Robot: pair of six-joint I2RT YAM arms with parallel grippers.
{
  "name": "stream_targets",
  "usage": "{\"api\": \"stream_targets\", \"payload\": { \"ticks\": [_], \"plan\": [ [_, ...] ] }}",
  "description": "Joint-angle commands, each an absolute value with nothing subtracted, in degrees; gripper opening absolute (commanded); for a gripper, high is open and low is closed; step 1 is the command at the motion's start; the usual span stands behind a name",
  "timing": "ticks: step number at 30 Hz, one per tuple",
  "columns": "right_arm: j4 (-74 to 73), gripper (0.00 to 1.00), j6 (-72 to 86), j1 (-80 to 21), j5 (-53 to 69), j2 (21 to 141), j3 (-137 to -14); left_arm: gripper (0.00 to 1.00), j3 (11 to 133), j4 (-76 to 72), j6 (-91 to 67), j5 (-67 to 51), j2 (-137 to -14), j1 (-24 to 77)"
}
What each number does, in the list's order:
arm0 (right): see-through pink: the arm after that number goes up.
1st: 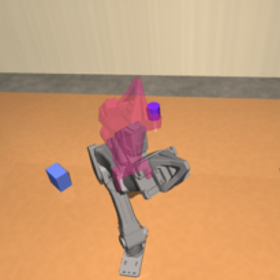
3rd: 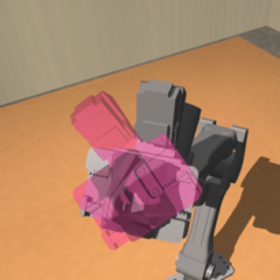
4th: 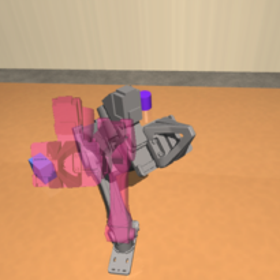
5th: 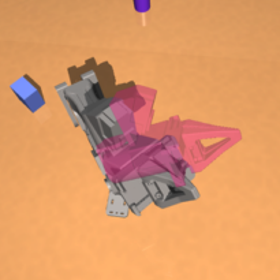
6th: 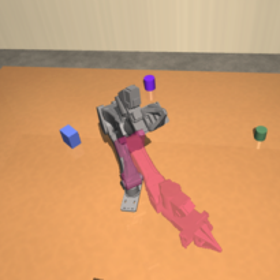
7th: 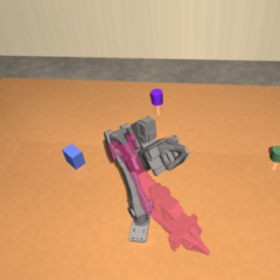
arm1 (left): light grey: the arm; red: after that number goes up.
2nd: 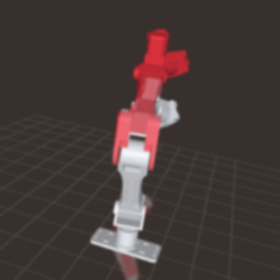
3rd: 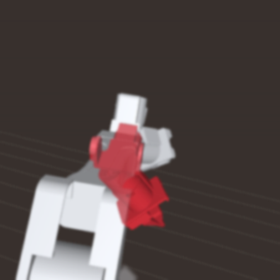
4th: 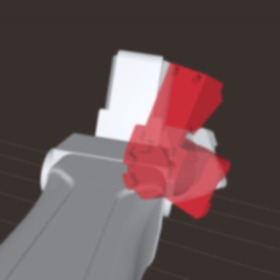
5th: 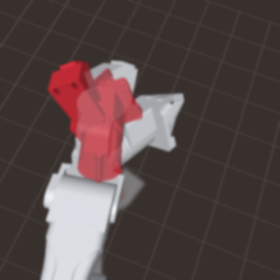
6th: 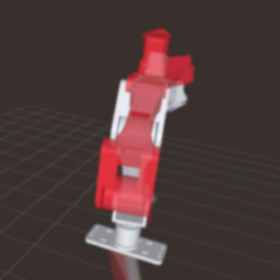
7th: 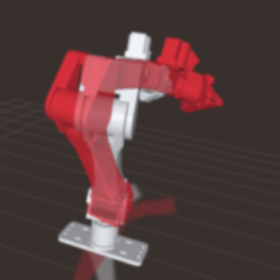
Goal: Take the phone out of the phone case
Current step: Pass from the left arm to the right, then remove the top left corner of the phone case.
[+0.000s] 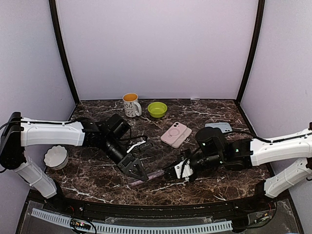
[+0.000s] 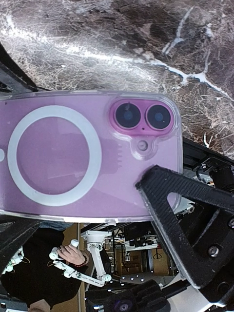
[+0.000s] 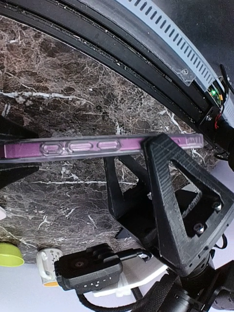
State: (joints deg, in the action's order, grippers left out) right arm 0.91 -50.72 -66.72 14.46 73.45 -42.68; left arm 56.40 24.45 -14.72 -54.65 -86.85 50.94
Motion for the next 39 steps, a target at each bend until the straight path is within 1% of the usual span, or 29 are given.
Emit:
{"api": "stream_targets", "payload": {
  "ticks": [1, 3, 5, 6, 7, 8, 9, 11, 13, 15, 19, 22, 25, 28, 29, 33, 35, 39],
  "plan": [
    [4.5, 0.01, -49.0, -67.1, 15.4, 73.9, -43.1, 0.49, 56.8, 23.1, -12.7, -57.8, -84.0, 51.4],
    [3.9, 0.00, -48.6, -67.1, 15.5, 73.7, -43.0, 0.50, 56.9, 23.2, -12.5, -57.8, -84.0, 51.4],
    [3.7, 0.00, -48.0, -67.1, 15.9, 73.2, -42.8, 0.55, 57.0, 23.4, -12.2, -57.2, -83.9, 51.4],
    [3.9, 0.00, -47.6, -67.1, 16.1, 72.9, -42.5, 0.61, 57.1, 23.6, -12.0, -56.6, -83.8, 51.4],
    [4.1, 0.00, -47.3, -67.1, 16.2, 72.2, -42.2, 0.65, 57.1, 23.7, -12.0, -56.2, -83.5, 51.4],
    [4.3, 0.00, -46.6, -67.1, 16.2, 71.7, -41.8, 0.73, 57.1, 23.7, -11.9, -55.3, -83.3, 51.4],
    [4.6, 0.00, -46.0, -67.1, 16.2, 71.3, -41.5, 0.77, 57.1, 23.7, -11.9, -54.7, -82.7, 51.4],
    [5.4, 0.00, -44.5, -67.1, 15.9, 70.3, -40.8, 0.89, 57.2, 23.7, -12.0, -52.5, -81.5, 51.4],
    [6.4, 0.00, -43.1, -67.1, 15.6, 69.4, -39.9, 0.95, 57.5, 23.8, -11.8, -49.6, -80.2, 51.4],
    [7.4, 0.00, -41.8, -67.1, 15.1, 68.7, -39.1, 0.98, 57.9, 24.1, -11.5, -46.3, -78.7, 51.3],
    [8.2, 0.00, -40.1, -67.2, 14.1, 68.0, -38.2, 0.99, 58.4, 25.2, -10.4, -37.7, -75.2, 50.5],
    [8.7, 0.00, -38.2, -67.3, 11.1, 67.2, -37.9, 0.99, 58.3, 25.3, -9.7, -28.9, -71.7, 49.9],
    [12.2, 0.00, -36.2, -67.3, 4.6, 66.0, -36.6, 0.99, 57.6, 25.0, -8.3, -21.0, -68.4, 49.5],
    [20.1, 0.00, -30.4, -67.1, -2.7, 64.5, -33.5, 0.99, 55.9, 24.2, -6.6, -15.3, -63.9, 49.4],
    [21.4, 0.00, -29.8, -67.0, -3.3, 64.1, -33.0, 0.99, 55.4, 23.2, -5.7, -13.1, -62.9, 49.4],
    [24.1, 0.00, -23.4, -66.1, -6.5, 63.3, -33.9, 0.99, 50.8, 19.0, -3.8, -8.3, -56.7, 49.4],
    [24.8, 0.00, -21.2, -65.1, -5.9, 62.8, -34.2, 0.99, 48.9, 17.8, -2.9, -7.5, -53.3, 49.4],
    [28.2, 0.00, -17.3, -64.0, -6.5, 61.8, -33.8, 0.99, 47.6, 18.4, -1.2, -7.4, -50.6, 49.4]
  ]
}}
